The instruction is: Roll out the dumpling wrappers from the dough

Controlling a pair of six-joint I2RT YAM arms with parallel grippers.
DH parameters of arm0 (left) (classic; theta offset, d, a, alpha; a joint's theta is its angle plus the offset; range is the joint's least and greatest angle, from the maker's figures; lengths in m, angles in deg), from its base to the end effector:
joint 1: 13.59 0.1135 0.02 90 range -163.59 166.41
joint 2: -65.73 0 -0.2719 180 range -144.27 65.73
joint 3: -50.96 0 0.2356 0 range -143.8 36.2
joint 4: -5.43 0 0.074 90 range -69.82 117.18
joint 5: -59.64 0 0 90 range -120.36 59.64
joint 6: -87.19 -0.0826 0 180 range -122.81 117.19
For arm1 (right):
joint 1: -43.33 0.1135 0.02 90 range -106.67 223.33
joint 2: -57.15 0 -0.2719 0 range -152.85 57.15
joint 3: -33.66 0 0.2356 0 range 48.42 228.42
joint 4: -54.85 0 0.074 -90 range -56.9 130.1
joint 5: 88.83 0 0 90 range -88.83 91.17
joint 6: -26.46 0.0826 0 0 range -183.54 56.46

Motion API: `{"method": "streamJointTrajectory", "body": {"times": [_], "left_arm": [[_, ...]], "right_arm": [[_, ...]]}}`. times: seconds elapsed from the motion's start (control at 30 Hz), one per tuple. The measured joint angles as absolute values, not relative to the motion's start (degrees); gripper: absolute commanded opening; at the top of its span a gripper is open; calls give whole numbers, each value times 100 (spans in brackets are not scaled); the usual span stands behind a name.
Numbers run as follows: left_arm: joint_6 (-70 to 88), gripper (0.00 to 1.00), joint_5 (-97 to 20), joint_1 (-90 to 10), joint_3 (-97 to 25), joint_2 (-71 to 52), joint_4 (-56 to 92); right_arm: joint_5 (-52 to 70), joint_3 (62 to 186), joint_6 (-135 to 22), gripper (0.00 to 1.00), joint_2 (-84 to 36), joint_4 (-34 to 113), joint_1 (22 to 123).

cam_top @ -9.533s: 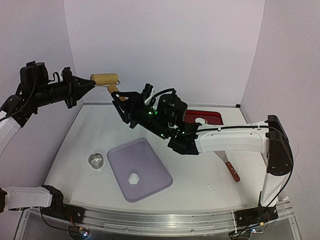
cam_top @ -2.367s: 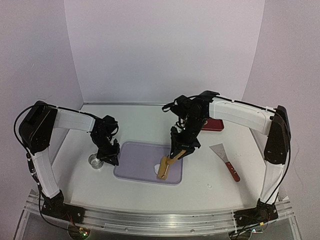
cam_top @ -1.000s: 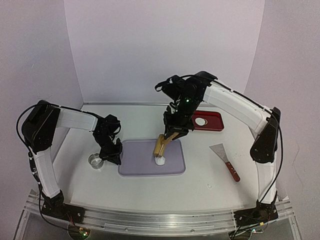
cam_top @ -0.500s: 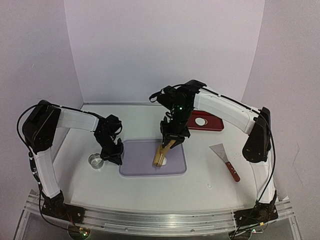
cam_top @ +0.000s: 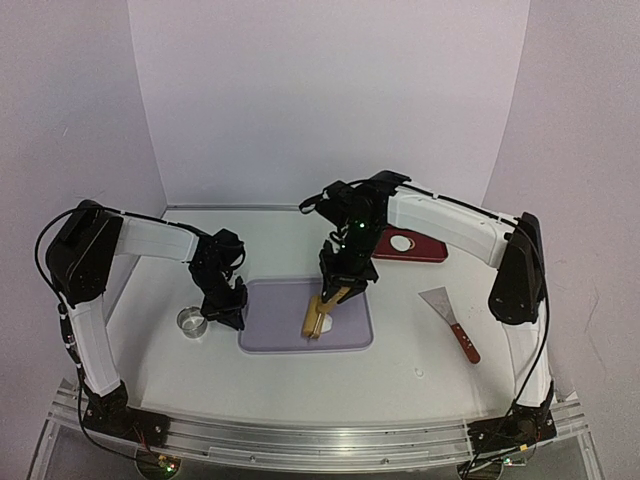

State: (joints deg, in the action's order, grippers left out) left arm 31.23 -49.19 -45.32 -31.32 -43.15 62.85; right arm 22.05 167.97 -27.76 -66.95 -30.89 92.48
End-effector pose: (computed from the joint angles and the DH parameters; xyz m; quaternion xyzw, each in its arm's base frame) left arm 0.2705 -0.1986 0.1139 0.0113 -0.9852 0.1651 0.0455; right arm 0.2669 0.3537 0.2340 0.1362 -0.9663 -0.2162 0.0300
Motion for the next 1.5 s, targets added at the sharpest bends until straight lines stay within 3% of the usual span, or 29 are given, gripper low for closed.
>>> {"method": "streamJointTrajectory", "body": {"times": [0.8,1.5], "left_arm": [[3117,0,-4863,-4557,-3229,-4380,6367],[2976,0,-4796,-4589,-3390,-4471,6533]], "right_arm": [[2058,15508,-3047,0,-6081,-3272,8813],[1903,17374,-3096,0,-6605,-3630,8849]]}}
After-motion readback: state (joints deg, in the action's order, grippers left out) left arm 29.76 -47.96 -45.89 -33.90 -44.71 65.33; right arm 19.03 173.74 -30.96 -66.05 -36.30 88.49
